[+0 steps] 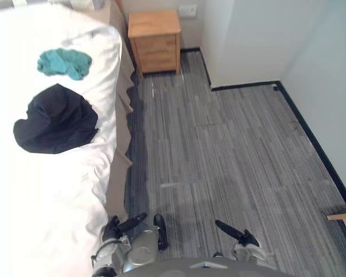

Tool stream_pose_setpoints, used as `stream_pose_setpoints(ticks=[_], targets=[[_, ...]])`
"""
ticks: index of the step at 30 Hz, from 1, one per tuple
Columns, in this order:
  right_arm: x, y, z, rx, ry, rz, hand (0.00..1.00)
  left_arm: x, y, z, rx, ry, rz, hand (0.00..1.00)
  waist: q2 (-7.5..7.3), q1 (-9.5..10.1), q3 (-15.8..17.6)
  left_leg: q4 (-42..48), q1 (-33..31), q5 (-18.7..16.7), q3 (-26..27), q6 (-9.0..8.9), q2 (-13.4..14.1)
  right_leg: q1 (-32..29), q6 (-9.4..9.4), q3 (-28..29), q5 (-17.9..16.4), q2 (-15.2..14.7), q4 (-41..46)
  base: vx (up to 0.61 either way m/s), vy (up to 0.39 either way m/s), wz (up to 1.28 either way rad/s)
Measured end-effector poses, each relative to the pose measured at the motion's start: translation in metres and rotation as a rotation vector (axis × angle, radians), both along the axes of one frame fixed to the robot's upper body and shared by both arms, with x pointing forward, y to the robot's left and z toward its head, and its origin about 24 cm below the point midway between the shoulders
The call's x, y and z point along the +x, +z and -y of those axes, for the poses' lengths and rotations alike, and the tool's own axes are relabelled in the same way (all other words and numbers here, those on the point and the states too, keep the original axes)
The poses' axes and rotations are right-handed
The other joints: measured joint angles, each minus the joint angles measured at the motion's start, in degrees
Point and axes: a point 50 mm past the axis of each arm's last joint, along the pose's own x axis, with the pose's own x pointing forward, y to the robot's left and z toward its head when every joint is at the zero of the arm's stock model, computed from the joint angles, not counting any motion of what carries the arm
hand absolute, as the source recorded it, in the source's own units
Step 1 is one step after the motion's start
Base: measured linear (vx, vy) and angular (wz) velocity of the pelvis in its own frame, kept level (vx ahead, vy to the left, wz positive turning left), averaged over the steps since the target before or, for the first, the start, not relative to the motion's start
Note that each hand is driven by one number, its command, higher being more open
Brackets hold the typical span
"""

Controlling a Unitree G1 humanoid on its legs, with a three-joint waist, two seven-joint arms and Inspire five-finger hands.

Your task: Tidy up the quilt and then pick up the clothes from the bed and put them into the laundry hamper

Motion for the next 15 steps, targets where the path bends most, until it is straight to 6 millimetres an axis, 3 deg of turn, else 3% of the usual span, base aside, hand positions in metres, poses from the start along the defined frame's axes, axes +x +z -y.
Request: stream_pose_setpoints(ticks=[1, 2, 3, 5, 6, 7, 8, 9, 10, 11, 13, 14, 15], targets=[[0.006, 0.001, -0.01, 0.02, 0.003, 0.013, 1.0, -0.006, 0.001, -0.013, 0.022, 0.031, -0.012, 1.0, -1.5, 2.13, 1.09, 7.54, -3.32, -1.96, 0.72, -1.31, 1.07, 1.47, 0.58, 1.33, 1.59, -0.56, -0.37, 0.41, 0.127, -0.42], [0.004, 0.0, -0.009, 0.019, -0.001, 0.008, 1.0, -0.013, -0.002, -0.013, 0.011, 0.051, -0.032, 1.0, -1.94, 2.08, 0.37, 3.85, -3.2, -2.11, -0.65, -1.09, -0.22, 1.74, 0.6, 1.75, 1.57, -0.8, -0.32, 0.38, 0.213, -0.56], [0.003, 0.0, -0.006, 0.006, 0.013, 0.003, 1.0, -0.024, -0.006, -0.011, -0.007, 0.07, -0.063, 1.0, -1.95, 2.18, 0.02, 0.8, -2.3, -2.56, -2.55, 2.2, -1.01, 1.28, 1.54, 3.3, 0.26, -0.64, 3.08, 0.31, 0.205, -0.23], [0.002, -0.001, -0.009, -0.006, 0.051, -0.01, 1.0, -0.029, -0.007, -0.017, 0.001, 0.068, -0.088, 1.0, -3.3, 1.62, -0.12, -0.3, 0.02, -5.29, -2.06, 2.21, -2.09, -4.8, 3.72, 4.35, -1.1, -3.05, 17.96, 0.29, 0.183, -0.03], [-0.002, -0.002, -0.01, -0.002, 0.05, -0.025, 1.0, -0.033, -0.009, -0.018, 0.001, 0.047, -0.115, 1.0, -3.96, 1.18, 0.24, -1.5, 3.08, -6.59, -2.37, 2.34, -3.15, -9.72, 7.74, 7.18, 1.12, -4.14, 31.45, 0.4, 0.214, 0.18], [-0.002, -0.002, -0.007, -0.013, 0.055, -0.023, 1.0, -0.042, -0.011, -0.018, 0.0, 0.047, -0.144, 1.0, -3.77, 0.57, 0.51, -2.93, 7.32, -7.98, -2.7, 2.57, -4.08, -13.04, 10.38, 9.03, 3.02, -4.1, 43.26, 0.42, 0.187, 0.23], [-0.003, -0.002, -0.006, -0.016, 0.056, -0.026, 1.0, -0.045, -0.012, -0.017, -0.001, 0.036, -0.159, 1.0, -3.7, 0.37, 0.62, -3.9, 9.91, -8.51, -3.19, 2.97, -4.46, -14.01, 10.19, 8.6, 2.91, -4.35, 48.6, 0.54, 0.168, 0.34], [-0.003, -0.002, -0.005, -0.027, 0.071, -0.028, 1.0, -0.048, -0.012, -0.017, 0.009, 0.011, -0.175, 1.0, -3.69, -0.33, 0.61, -6.35, 14.92, -8.91, -3.83, 3.56, -4.98, -15.95, 8.0, 6.01, 1.64, -4.51, 56.78, 0.57, 0.137, 0.44], [-0.001, -0.001, -0.003, -0.032, 0.071, -0.016, 1.0, -0.049, -0.012, -0.018, 0.022, -0.017, -0.187, 1.0, -3.47, -1.06, 0.58, -9.26, 19.09, -9.3, -4.99, 3.87, -5.19, -18.5, 4.1, 2.76, -0.81, -4.32, 60.88, 0.56, 0.122, 0.43], [-0.001, -0.001, -0.003, -0.034, 0.07, -0.013, 1.0, -0.048, -0.012, -0.018, 0.025, -0.026, -0.188, 1.0, -3.33, -1.35, 0.6, -10.78, 20.8, -9.12, -5.28, 3.51, -5.15, -20.27, 2.28, 1.43, -2.18, -3.98, 61.29, 0.48, 0.06, 0.42], [0.007, 0.003, 0.002, -0.051, 0.07, 0.018, 1.0, -0.044, -0.011, -0.019, 0.034, -0.043, -0.187, 1.0, -2.38, -2.82, 1.18, -13.24, 24.79, -8.74, -6.61, 3.43, -4.51, -24.92, -0.72, -3.21, -5.45, -2.94, 56.67, 0.47, 0.002, 0.47], [0.011, 0.006, 0.009, -0.069, 0.067, 0.033, 1.0, -0.035, -0.01, -0.014, 0.032, -0.058, -0.17, 1.0, -1.08, -3.81, 1.98, -15.12, 27.48, -8.76, -8.17, 3.37, -3.73, -26.99, -2.68, -6.42, -6.67, -1.62, 49.17, 0.55, -0.054, 0.71], [0.016, 0.009, 0.016, -0.083, 0.06, 0.049, 1.0, -0.022, -0.008, -0.009, 0.029, -0.078, -0.141, 1.0, 0.51, -4.77, 2.86, -17.05, 29.56, -8.86, -9.52, 2.79, -2.44, -28.69, -2.87, -8.81, -6.36, 0.55, 37.01, 0.54, -0.068, 0.76]])
